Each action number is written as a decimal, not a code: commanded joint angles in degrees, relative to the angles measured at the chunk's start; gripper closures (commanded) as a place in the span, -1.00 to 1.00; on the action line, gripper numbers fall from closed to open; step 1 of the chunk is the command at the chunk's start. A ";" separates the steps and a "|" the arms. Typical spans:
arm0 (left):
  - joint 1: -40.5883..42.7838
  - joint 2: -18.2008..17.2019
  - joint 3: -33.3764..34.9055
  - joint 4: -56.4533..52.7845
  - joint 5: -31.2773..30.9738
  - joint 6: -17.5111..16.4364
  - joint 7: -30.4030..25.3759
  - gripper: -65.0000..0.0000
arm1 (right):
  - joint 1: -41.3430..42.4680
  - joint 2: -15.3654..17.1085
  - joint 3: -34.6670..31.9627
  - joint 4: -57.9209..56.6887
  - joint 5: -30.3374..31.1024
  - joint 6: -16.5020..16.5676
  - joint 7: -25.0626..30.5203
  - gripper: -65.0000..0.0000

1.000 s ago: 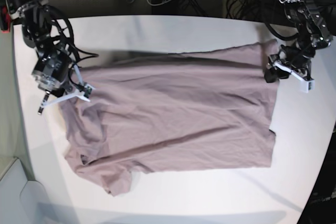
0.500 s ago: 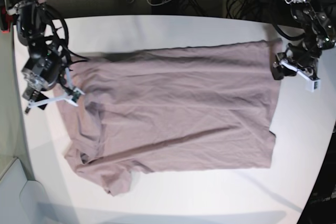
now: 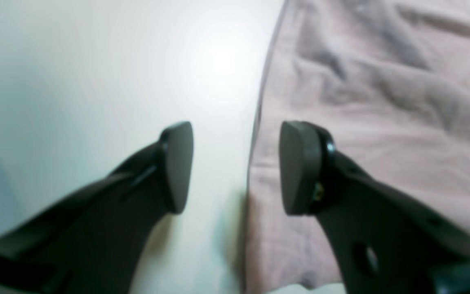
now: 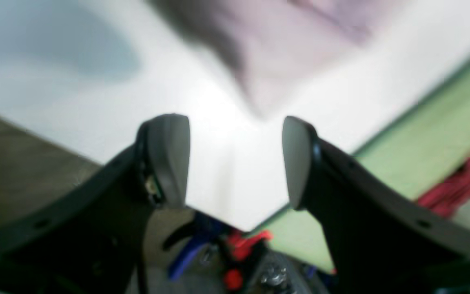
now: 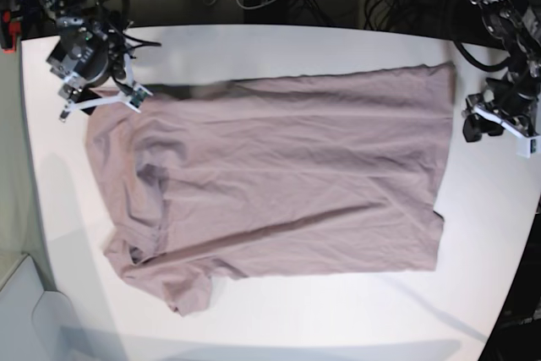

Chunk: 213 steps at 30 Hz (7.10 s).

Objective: Layout the t-shirt on the table in an organized manner, then fold the t-shirt properly
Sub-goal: 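Release the edge and lower the right gripper onto the shirt, then grasp the shirt near the sleeve with the right gripper and drag it, then move the left gripper inward onto the shirt body, then pull the shirt collar edge with the right gripper away from the hem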

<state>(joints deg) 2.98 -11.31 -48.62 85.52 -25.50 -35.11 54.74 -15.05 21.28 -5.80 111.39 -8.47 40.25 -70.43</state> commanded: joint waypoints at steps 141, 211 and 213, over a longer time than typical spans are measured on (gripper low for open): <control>-3.47 9.33 20.27 5.52 -12.26 0.52 0.78 -0.02 | -1.61 -17.63 10.42 4.34 -0.01 -0.25 7.18 1.00; -6.72 2.83 17.02 -21.21 4.27 -0.27 -13.29 -0.02 | -16.64 -17.10 -10.68 5.13 -0.01 -0.25 5.77 1.00; -6.72 2.83 17.02 -21.38 4.27 -0.27 -13.38 -0.02 | -17.00 -16.93 -7.25 5.22 -0.01 -0.25 6.04 1.00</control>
<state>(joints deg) -4.29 -7.81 -31.46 64.23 -24.82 -37.76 38.48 -31.51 4.27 -12.86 115.61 -8.78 40.25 -64.66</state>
